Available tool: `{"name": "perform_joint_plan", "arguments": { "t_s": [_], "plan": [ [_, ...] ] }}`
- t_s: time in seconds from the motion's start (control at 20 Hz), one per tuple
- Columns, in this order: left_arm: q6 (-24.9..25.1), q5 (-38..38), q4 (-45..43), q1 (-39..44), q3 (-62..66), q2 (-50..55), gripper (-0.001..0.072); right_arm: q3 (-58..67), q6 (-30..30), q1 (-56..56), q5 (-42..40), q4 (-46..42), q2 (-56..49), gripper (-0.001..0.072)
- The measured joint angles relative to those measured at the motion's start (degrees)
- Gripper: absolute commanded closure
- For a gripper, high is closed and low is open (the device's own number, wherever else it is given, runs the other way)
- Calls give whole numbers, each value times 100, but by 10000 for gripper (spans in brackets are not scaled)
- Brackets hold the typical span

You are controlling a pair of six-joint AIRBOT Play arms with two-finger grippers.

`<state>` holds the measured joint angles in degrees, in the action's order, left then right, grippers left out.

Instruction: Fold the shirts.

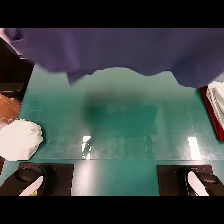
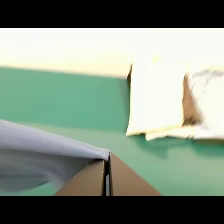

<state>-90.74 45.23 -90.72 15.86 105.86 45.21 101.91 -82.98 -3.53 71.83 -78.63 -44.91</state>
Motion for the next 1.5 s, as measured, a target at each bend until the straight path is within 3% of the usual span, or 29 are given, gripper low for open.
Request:
{"name": "perform_joint_plan", "arguments": {
  "t_s": [0.35,0.65,0.9,0.95,1.0,1.05,1.1,1.2,1.5],
  "plan": [
    [223,872,-122,-4,542,376,683,1445,-68,295,1224,-138,-1047,696],
    [310,2028,-225,-11,-439,2170,683,260,-297,1080,1582,-149,-2404,695],
    [321,1670,-321,-11,-1196,3886,681,-643,-284,1226,1021,-85,-3788,694],
    [326,1482,-361,-13,-1252,4159,662,-654,-275,1233,894,-72,-4050,694],
    [339,1311,-380,-35,-1292,4376,452,-603,-262,1239,778,-61,-4291,694],
    [326,1141,-396,-72,-1316,4527,303,-505,-258,1241,715,-61,-4546,693],
    [275,1010,-398,-131,-1329,4651,282,-365,-256,1244,669,-61,-4743,679],
    [184,916,-350,-302,-1279,4793,282,-15,-251,1241,586,13,-5080,301],
    [201,2061,420,-1102,-1034,4669,282,509,-33,826,896,1130,-5169,299]
  ]
}}
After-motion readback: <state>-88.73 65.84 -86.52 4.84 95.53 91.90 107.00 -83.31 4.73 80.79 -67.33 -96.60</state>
